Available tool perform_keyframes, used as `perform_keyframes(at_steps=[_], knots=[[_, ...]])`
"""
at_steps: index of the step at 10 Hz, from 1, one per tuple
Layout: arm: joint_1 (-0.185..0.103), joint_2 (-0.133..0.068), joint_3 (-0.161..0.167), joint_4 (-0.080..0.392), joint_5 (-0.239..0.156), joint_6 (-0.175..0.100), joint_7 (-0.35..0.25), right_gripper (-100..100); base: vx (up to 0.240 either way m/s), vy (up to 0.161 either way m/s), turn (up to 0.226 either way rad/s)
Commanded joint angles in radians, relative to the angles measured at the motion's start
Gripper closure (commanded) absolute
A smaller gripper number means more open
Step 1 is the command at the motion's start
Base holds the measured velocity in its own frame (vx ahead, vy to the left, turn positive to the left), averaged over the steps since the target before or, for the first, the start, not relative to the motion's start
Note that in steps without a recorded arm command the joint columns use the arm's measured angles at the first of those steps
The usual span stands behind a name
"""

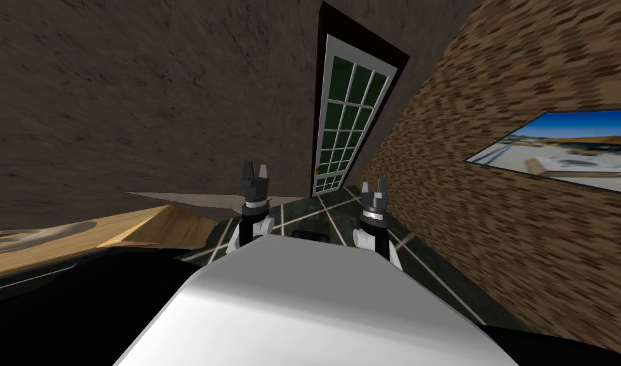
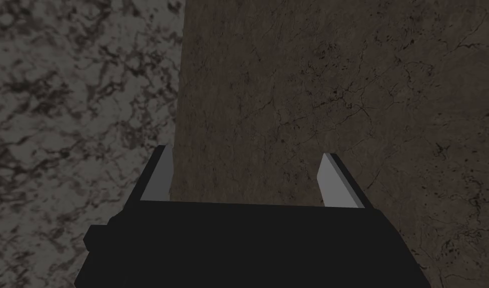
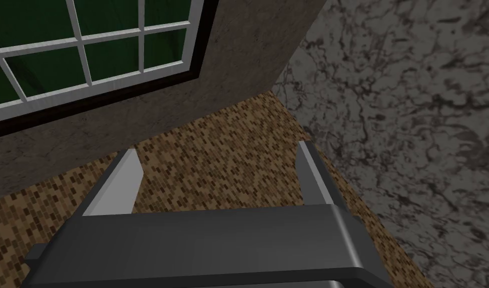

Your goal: Pull the door open

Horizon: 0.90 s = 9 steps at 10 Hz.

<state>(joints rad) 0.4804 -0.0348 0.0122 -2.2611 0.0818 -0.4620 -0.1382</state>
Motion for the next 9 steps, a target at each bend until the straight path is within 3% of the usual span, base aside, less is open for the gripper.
perform_keyframes(at_steps=[1, 9], knots=[[-0.002, -0.007, -0.001, 0.028, -0.001, -0.01, 0.035, -100, 0.056, 0.01, 0.087], [-0.012, -0.031, -0.003, 0.152, -0.007, -0.055, 0.186, -100, 0.094, 0.008, 0.068]])
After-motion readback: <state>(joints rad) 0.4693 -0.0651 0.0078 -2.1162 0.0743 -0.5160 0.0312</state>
